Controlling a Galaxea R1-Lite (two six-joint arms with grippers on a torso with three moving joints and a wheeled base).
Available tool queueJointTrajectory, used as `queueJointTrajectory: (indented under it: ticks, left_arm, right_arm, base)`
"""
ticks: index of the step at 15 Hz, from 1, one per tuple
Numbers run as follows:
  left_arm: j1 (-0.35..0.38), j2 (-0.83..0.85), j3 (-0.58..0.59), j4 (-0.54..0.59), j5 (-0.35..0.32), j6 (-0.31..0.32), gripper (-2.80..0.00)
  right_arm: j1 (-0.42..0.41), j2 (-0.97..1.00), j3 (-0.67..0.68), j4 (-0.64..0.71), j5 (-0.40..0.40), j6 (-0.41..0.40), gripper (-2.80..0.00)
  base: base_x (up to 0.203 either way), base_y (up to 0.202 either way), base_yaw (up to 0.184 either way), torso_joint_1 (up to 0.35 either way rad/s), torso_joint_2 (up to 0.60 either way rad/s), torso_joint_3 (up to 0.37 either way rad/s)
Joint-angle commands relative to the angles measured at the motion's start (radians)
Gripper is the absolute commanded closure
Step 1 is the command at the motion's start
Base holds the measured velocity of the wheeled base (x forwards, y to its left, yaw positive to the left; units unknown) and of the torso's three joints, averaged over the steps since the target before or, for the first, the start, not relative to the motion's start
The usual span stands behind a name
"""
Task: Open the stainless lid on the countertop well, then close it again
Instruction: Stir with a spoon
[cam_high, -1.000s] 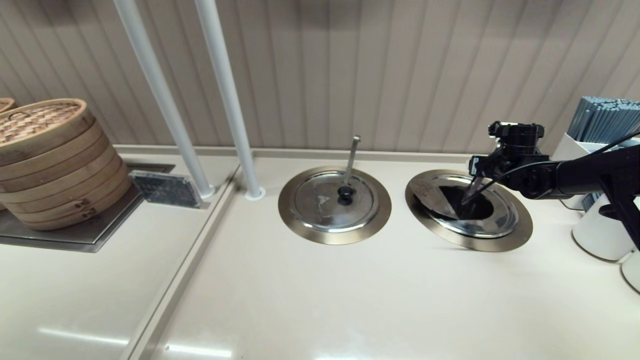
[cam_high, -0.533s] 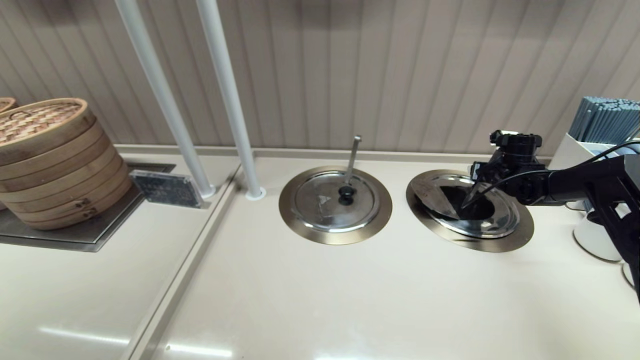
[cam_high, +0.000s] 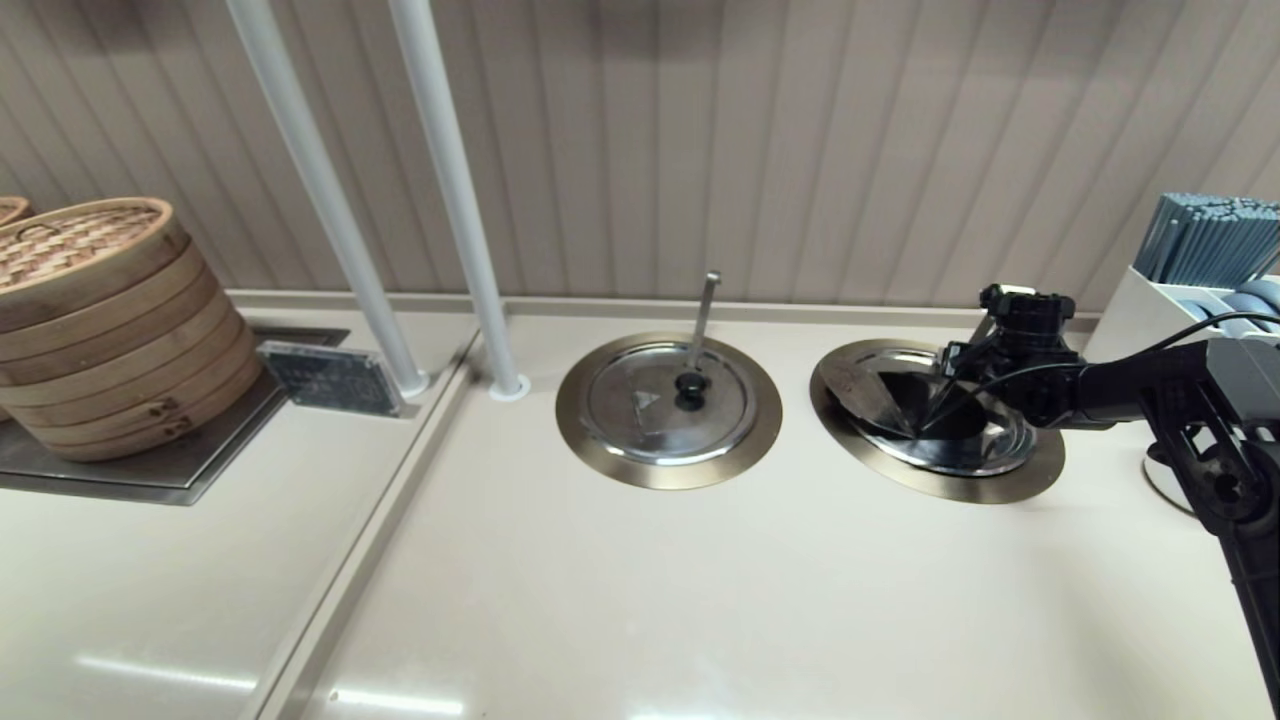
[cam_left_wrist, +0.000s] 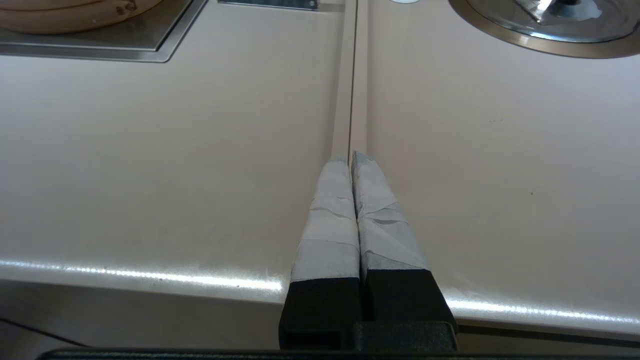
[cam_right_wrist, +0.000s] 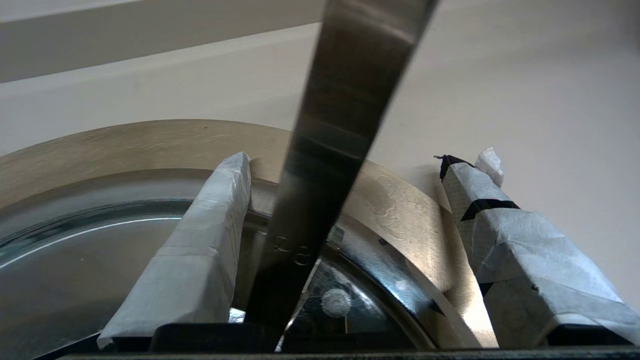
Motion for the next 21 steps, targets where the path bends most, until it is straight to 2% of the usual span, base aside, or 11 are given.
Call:
queueJointTrajectory:
  ticks: [1, 2, 3, 15, 21]
  left_arm:
    - [0.0, 0.0, 0.0, 0.0, 0.001, 0.0, 0.0]
    - [0.0, 0.0, 0.0, 0.0, 0.001, 0.0, 0.0]
    - [0.0, 0.0, 0.0, 0.0, 0.0, 0.0, 0.0]
    - [0.0, 0.0, 0.0, 0.0, 0.001, 0.0, 0.0]
    - [0.0, 0.0, 0.0, 0.0, 0.0, 0.0, 0.0]
  right_arm:
    - [0.01, 0.008, -0.002, -0.007, -0.001, 0.001, -2.8]
    - [0.013, 0.006, -0.001, -0.027, -0.001, 0.003, -2.8]
    - [0.019, 0.004, 0.004, -0.046, -0.002, 0.001, 0.0]
    - [0.019, -0.025, 0.017, -0.097, -0.005, 0.007, 0.0]
    - [0.074, -0.244, 0.192, -0.097, -0.005, 0.023, 0.0]
  base:
    - [0.0, 0.0, 0.0, 0.0, 0.0, 0.0]
    - [0.0, 0.0, 0.0, 0.0, 0.0, 0.0]
    - [0.0, 0.0, 0.0, 0.0, 0.0, 0.0]
    - [0.0, 0.0, 0.0, 0.0, 0.0, 0.0]
    - [0.0, 0.0, 0.0, 0.0, 0.0, 0.0]
